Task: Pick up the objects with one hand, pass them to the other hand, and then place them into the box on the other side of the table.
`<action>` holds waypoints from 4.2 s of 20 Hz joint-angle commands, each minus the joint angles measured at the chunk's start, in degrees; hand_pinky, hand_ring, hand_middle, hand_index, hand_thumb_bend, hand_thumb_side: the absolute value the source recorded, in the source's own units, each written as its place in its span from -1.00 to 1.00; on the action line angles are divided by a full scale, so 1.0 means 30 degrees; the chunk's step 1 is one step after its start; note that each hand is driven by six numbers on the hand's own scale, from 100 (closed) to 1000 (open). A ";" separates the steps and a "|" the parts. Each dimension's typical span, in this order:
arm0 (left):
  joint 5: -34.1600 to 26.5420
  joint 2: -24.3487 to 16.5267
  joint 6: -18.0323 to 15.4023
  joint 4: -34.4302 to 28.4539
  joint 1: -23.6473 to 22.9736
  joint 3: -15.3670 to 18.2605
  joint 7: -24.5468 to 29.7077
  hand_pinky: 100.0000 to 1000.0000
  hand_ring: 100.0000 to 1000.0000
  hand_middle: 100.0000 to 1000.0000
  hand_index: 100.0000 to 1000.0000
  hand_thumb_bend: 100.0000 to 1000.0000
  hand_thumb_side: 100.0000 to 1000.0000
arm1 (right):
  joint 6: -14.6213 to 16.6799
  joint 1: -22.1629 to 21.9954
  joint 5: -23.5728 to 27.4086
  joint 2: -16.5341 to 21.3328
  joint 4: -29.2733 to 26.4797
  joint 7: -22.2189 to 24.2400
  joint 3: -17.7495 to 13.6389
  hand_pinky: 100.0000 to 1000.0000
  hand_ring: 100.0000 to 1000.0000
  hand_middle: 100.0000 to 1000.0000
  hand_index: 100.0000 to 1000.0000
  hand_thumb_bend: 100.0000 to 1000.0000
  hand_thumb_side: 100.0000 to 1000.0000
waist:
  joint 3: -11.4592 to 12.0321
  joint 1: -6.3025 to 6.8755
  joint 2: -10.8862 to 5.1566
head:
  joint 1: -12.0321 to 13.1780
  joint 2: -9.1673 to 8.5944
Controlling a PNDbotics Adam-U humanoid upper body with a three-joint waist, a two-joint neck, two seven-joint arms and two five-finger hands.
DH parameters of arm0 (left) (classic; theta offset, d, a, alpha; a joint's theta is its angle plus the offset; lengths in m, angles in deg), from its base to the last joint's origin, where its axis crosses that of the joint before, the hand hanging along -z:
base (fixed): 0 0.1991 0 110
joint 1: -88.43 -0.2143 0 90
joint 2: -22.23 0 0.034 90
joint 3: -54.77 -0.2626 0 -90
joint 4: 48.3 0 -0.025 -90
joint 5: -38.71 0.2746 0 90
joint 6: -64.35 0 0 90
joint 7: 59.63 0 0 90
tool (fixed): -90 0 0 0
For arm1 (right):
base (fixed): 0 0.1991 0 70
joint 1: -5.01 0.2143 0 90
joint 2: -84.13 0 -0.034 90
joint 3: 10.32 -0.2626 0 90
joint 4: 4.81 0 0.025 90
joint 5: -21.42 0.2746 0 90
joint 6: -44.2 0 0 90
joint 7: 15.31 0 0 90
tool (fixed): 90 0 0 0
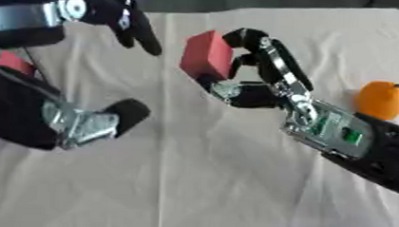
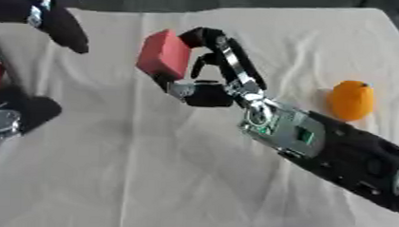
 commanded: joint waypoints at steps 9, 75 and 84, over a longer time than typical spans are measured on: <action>0.2050 0.0812 0.0971 -0.0519 0.0787 -0.0400 -0.2336 0.80 0.51 0.52 0.68 -0.25 -0.41 | -0.0078 0.0450 -0.0478 -0.0199 -0.0182 0.0260 0.0373 -0.42 0.34 -0.10 -0.17 -0.19 -0.97 | -0.0008 0.0260 -0.0670 | -0.0087 -0.0252; 0.8401 0.4243 0.0945 0.6526 -0.0778 -0.3328 -0.8858 0.59 0.35 0.32 0.55 -0.12 -0.76 | 0.2011 0.1460 -0.6756 -0.1512 -0.0182 0.0762 0.1816 -0.39 0.33 -0.09 -0.16 -0.21 -1.00 | -0.0660 0.0423 -0.0086 | 0.0788 -0.0884; 0.8728 0.4794 0.0236 0.7549 -0.0886 -0.3648 -0.9403 0.57 0.31 0.28 0.51 -0.10 -0.76 | 0.2230 0.1578 -0.6961 -0.1587 -0.0182 0.1001 0.1859 -0.39 0.33 -0.09 -0.16 -0.22 -1.00 | -0.0654 0.0456 -0.0074 | 0.0825 -0.0864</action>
